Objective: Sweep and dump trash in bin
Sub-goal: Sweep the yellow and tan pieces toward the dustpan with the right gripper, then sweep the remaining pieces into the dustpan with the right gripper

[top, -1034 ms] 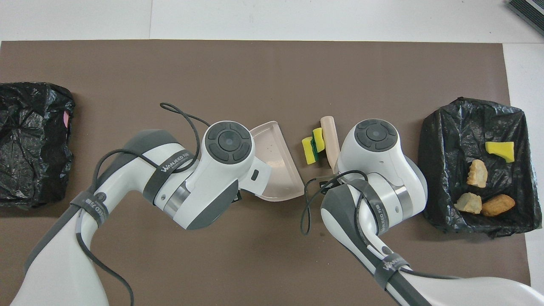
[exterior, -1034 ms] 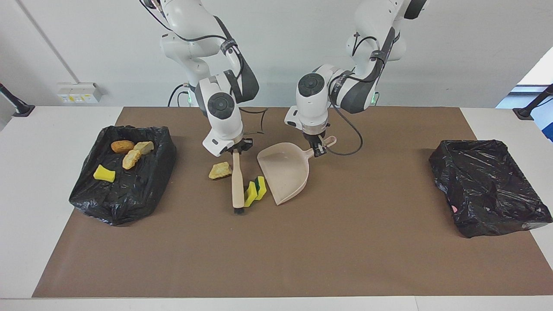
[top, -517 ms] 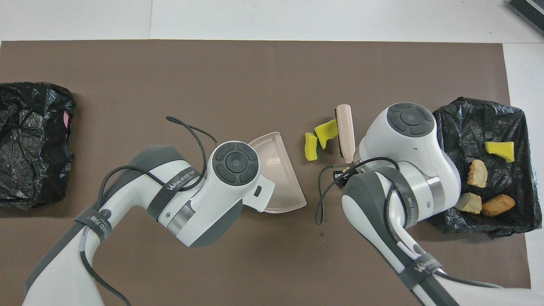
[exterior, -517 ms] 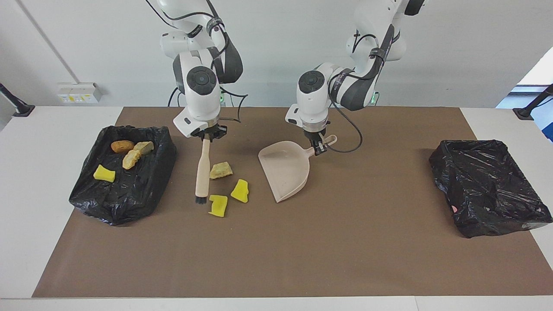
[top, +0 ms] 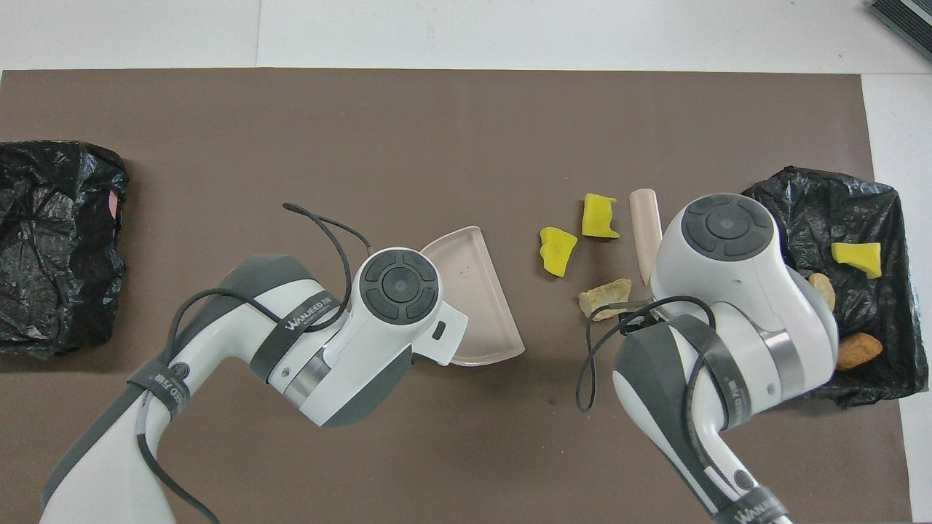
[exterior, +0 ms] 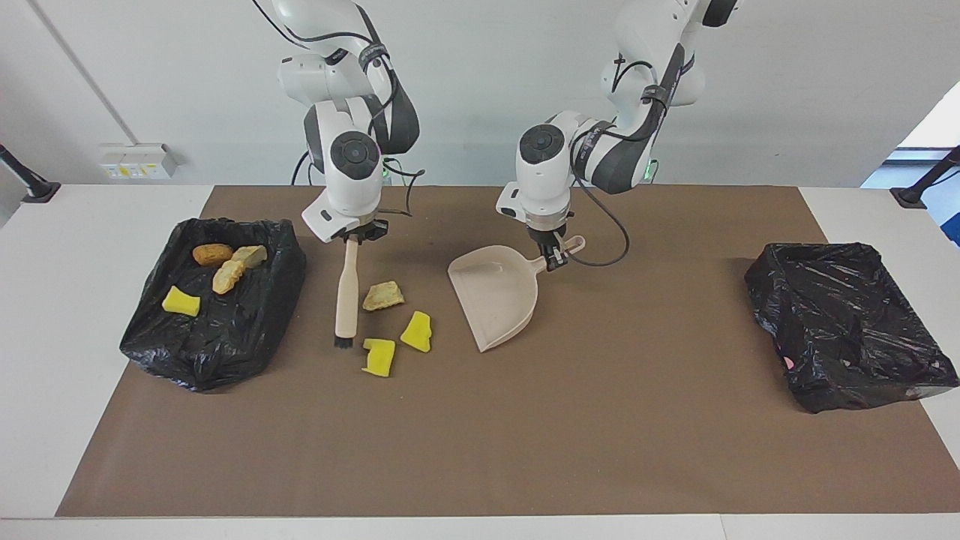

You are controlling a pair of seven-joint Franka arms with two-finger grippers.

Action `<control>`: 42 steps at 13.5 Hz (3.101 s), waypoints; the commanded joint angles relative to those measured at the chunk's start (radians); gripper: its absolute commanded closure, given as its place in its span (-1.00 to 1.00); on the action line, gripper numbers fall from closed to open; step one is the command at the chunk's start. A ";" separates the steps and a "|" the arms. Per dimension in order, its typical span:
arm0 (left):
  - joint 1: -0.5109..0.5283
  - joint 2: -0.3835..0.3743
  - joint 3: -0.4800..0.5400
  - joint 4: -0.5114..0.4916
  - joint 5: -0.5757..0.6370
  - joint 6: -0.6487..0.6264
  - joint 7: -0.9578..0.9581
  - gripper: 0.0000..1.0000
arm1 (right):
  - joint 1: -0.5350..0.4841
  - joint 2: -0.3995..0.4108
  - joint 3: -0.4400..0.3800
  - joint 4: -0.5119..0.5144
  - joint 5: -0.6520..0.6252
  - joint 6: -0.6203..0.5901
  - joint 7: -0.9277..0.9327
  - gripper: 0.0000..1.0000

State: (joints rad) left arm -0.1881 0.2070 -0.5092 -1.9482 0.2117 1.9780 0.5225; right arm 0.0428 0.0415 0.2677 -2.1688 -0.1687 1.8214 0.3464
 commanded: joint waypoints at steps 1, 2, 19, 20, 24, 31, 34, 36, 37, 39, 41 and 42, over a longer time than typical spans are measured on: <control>0.010 -0.040 -0.002 -0.047 0.014 0.022 0.039 1.00 | 0.012 0.003 0.008 -0.005 0.126 0.044 -0.090 1.00; 0.012 -0.040 -0.002 -0.047 0.014 0.021 0.039 1.00 | 0.028 0.005 0.008 -0.005 0.209 0.061 -0.107 1.00; 0.013 -0.040 -0.002 -0.047 0.009 0.016 0.036 1.00 | -0.029 0.168 0.002 0.342 -0.009 -0.027 -0.325 1.00; 0.013 -0.040 -0.002 -0.047 0.009 0.012 0.036 1.00 | -0.015 0.196 0.002 0.336 -0.023 -0.022 -0.320 1.00; 0.013 -0.047 -0.002 -0.054 0.009 -0.001 0.033 1.00 | 0.043 0.198 0.007 0.225 0.021 0.001 -0.308 1.00; 0.013 -0.047 -0.002 -0.055 0.009 -0.005 0.034 1.00 | 0.064 0.132 0.051 0.138 0.357 -0.065 -0.362 1.00; 0.018 -0.047 -0.002 -0.054 0.009 -0.005 0.036 1.00 | 0.066 0.132 0.051 0.142 0.547 -0.051 -0.334 1.00; 0.022 -0.047 -0.002 -0.055 0.009 -0.005 0.036 1.00 | 0.074 0.130 0.053 0.174 0.618 -0.037 -0.169 1.00; 0.022 -0.047 -0.002 -0.054 0.009 -0.005 0.036 1.00 | 0.093 0.129 0.051 0.208 0.609 -0.036 -0.083 1.00; 0.022 -0.047 -0.002 -0.055 0.009 -0.005 0.037 1.00 | 0.103 0.086 0.048 0.236 0.511 -0.045 0.037 1.00; 0.022 -0.047 -0.002 -0.055 0.009 -0.005 0.037 1.00 | 0.082 0.031 0.045 0.234 0.433 -0.079 0.060 1.00; 0.024 -0.047 -0.002 -0.055 0.009 -0.007 0.039 1.00 | 0.075 0.012 0.042 0.234 0.429 -0.106 0.060 1.00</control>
State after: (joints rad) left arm -0.1774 0.1936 -0.5090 -1.9694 0.2128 1.9752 0.5496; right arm 0.1404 0.1180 0.3130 -1.9221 0.2912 1.7573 0.3851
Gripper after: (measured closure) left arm 0.683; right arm 0.731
